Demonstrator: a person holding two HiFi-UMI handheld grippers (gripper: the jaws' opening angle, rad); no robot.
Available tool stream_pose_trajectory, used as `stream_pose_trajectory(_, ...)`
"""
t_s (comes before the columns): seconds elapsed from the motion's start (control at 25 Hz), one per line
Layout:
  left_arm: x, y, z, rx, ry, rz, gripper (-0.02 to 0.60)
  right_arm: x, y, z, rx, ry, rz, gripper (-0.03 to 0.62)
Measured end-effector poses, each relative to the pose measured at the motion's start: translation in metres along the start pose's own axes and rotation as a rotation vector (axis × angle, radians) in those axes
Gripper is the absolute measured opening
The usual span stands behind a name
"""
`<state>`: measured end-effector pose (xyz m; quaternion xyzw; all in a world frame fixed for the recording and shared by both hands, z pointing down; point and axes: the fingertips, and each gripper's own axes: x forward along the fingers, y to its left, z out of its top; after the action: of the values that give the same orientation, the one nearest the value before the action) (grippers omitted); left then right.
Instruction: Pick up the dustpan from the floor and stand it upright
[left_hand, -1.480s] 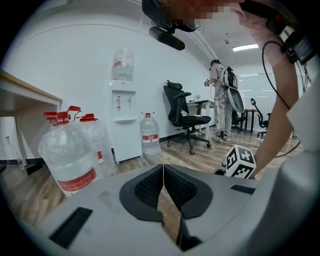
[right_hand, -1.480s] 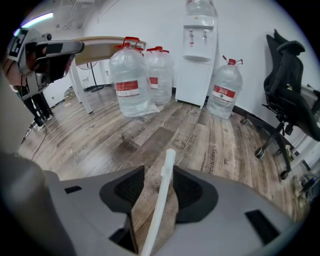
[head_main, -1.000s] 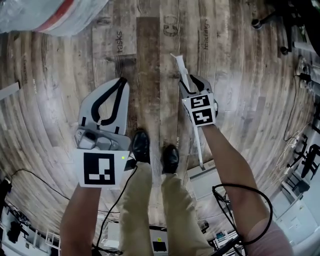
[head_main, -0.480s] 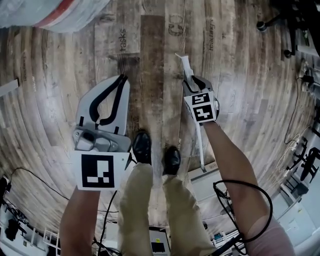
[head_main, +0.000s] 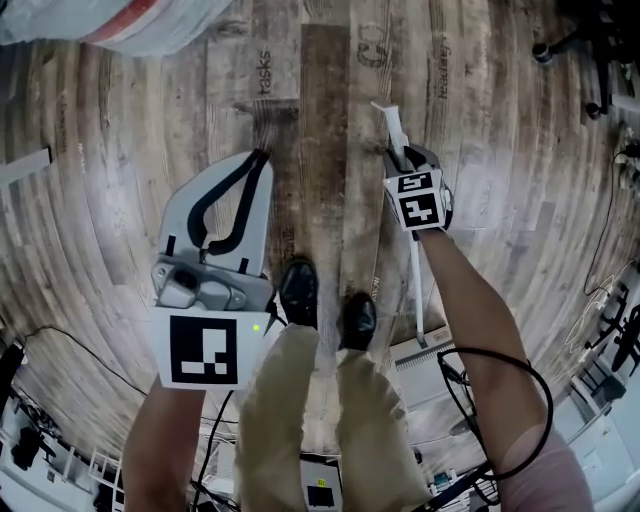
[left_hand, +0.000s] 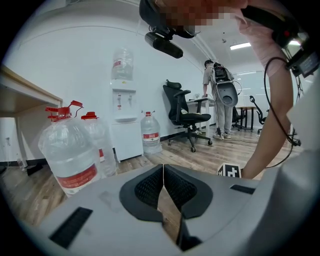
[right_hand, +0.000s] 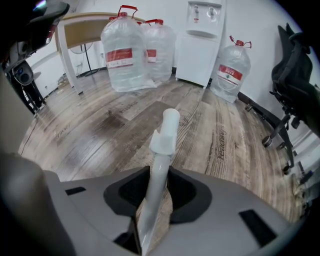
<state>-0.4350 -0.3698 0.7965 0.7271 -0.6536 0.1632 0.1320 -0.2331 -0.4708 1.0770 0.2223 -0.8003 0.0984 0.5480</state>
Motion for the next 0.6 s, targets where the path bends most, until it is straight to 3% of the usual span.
stream_pose_trajectory(0.24, -0.013, -0.008, 0.014, 0.013, -0.012, -0.002, 0.014, -0.023, -0.001, 0.009, 0.066, -0.030, -0.004, 0.095)
stream_pose_trajectory(0.6, -0.041, -0.025, 0.093, 0.001, -0.082, 0.005, 0.014, -0.124, -0.018, 0.034, 0.085, -0.107, -0.022, 0.094)
